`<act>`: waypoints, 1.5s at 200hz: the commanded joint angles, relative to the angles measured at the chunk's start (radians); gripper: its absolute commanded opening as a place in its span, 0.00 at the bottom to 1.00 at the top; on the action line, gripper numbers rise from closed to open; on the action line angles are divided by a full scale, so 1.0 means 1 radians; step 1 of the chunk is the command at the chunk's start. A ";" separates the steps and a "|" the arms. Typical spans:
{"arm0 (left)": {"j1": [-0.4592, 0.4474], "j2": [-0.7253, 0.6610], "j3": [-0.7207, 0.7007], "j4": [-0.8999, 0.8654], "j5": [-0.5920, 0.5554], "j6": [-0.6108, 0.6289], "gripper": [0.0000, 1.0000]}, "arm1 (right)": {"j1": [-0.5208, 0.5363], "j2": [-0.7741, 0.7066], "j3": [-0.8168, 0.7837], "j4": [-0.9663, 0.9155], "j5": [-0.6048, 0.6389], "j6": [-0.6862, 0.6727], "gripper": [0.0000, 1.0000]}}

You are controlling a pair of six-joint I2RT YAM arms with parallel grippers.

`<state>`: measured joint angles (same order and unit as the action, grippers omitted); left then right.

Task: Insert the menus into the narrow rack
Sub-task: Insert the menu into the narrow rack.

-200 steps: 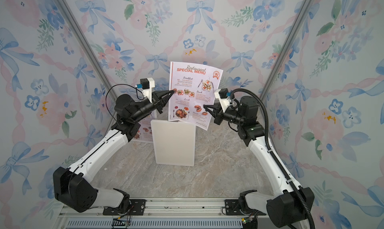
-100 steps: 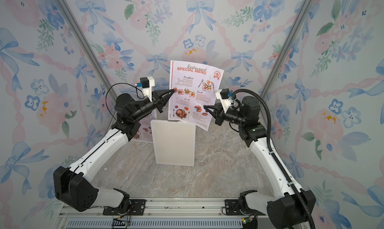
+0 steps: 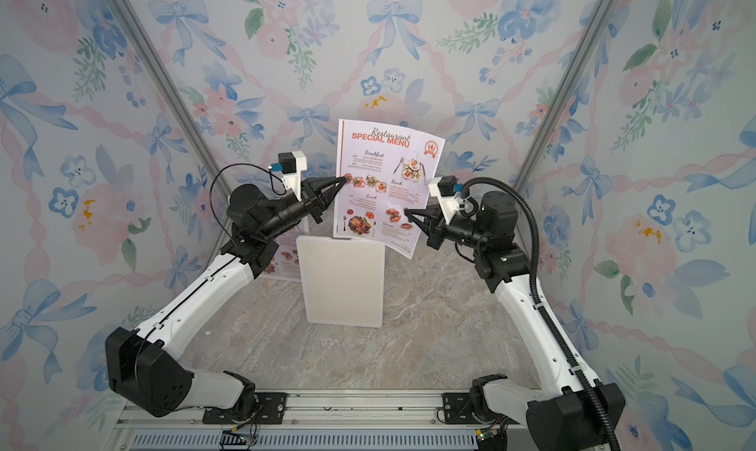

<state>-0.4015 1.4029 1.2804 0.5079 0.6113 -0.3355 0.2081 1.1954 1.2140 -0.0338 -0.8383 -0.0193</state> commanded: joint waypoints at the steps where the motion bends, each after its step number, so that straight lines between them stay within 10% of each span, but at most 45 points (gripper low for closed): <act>1: -0.001 0.004 0.027 0.034 -0.017 -0.015 0.04 | -0.015 -0.013 -0.030 -0.041 -0.010 -0.002 0.00; 119: 0.019 -0.001 0.012 0.034 -0.022 0.000 0.05 | -0.012 0.030 -0.004 -0.035 -0.033 -0.002 0.00; 185: 0.018 0.034 0.023 0.034 0.036 -0.023 0.68 | -0.002 0.019 0.013 -0.023 -0.079 -0.008 0.00; 300: 0.067 0.011 -0.042 0.034 0.169 -0.043 0.52 | 0.010 0.030 0.059 -0.088 -0.047 -0.062 0.00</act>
<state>-0.3450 1.4364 1.2579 0.5266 0.7139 -0.3637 0.2115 1.2160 1.2449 -0.0967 -0.8829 -0.0574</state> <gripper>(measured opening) 0.532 0.047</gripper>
